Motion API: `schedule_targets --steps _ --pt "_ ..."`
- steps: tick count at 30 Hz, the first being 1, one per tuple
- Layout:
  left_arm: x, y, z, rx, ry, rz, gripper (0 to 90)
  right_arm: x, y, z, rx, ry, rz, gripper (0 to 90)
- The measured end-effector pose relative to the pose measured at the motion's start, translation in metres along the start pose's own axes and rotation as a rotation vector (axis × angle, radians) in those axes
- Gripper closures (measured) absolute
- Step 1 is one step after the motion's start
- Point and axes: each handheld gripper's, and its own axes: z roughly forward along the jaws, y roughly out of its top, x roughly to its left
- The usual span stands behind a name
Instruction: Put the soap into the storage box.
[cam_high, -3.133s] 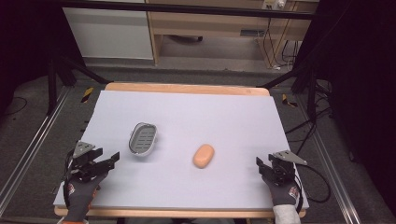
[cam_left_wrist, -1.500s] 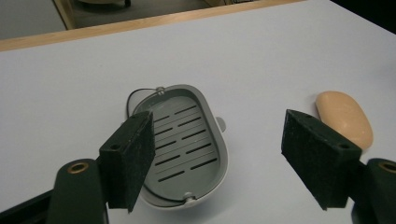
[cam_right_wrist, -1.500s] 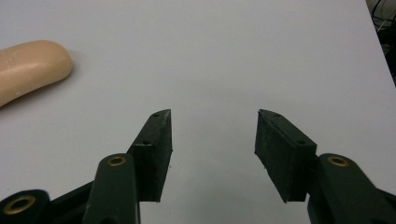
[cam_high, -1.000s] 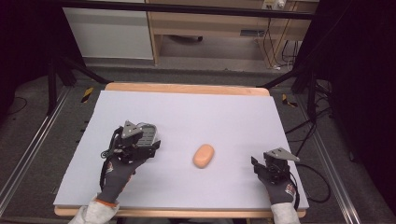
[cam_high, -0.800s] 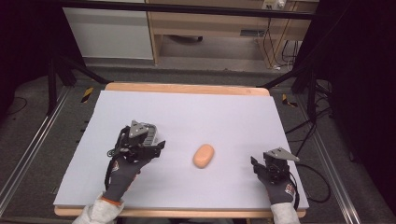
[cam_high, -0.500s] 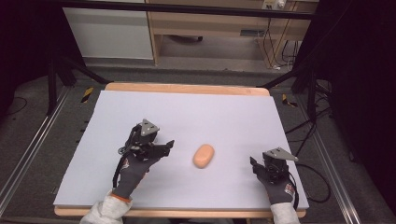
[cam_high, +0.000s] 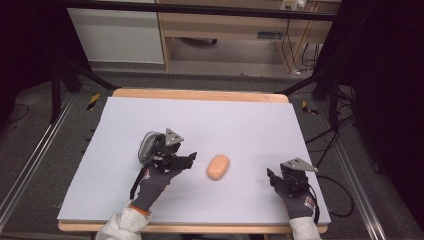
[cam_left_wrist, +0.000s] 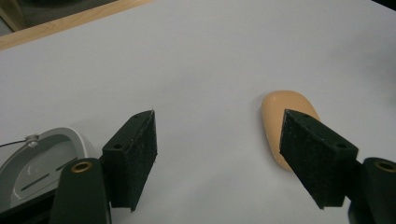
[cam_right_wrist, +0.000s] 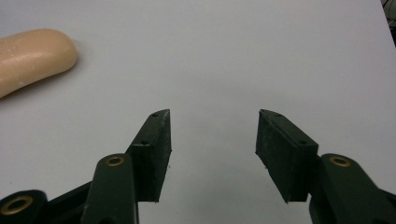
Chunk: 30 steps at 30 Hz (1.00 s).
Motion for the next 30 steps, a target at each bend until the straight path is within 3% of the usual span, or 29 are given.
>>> schedule_targets --steps 8,15,30 --pt "-0.012 0.002 0.014 0.019 -0.020 0.011 26.8 0.001 0.000 0.001 0.007 -0.003 -0.003 45.5" --pt "-0.025 0.004 0.029 0.064 -0.037 0.045 26.8 0.001 0.000 0.001 0.013 -0.003 -0.006 46.1" --pt "-0.048 0.011 0.052 0.107 -0.064 0.088 25.9 0.000 0.000 0.001 0.011 0.000 -0.006 46.3"
